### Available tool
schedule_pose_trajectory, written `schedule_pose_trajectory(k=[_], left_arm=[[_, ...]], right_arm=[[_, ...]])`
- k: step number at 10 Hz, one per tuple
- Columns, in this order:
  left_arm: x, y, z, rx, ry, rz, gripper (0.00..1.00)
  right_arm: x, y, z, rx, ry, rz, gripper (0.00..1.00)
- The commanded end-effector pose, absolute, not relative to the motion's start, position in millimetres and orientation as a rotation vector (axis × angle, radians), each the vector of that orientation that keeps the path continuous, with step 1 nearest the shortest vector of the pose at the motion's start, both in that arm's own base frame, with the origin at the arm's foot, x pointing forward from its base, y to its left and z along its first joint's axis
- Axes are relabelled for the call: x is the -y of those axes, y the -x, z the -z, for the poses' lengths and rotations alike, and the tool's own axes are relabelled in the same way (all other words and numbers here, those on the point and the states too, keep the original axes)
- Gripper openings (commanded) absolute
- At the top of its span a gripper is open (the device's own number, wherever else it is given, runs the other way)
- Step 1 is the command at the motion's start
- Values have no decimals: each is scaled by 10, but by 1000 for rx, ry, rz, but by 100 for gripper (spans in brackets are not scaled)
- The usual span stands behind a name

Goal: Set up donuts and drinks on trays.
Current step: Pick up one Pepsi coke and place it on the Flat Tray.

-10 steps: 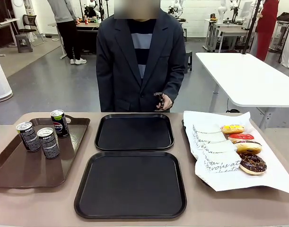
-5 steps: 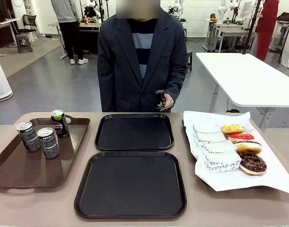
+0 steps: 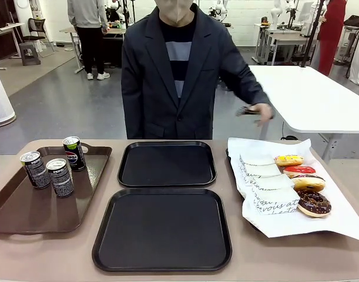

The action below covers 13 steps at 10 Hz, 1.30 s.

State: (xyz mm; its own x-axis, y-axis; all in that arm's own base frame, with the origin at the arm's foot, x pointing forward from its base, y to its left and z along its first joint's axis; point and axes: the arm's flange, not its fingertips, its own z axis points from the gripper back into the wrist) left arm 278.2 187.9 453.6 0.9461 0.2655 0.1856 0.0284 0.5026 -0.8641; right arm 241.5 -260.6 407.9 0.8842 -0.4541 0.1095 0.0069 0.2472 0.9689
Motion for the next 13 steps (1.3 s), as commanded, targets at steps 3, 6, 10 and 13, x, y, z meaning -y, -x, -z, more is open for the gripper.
schedule_pose_trajectory(k=[3,6,10,13], left_arm=[[-1877,-2775,-4533,327,1057,-144,100],[-1877,-2775,-4533,327,1057,-144,100],[-1877,-2775,-4533,327,1057,-144,100],[-1877,-2775,-4533,327,1057,-144,100]], right_arm=[[2617,-2428,-4058,433,-1312,317,100],[2617,-2428,-4058,433,-1312,317,100],[2617,-2428,-4058,433,-1312,317,100],[2617,-2428,-4058,433,-1312,317,100]])
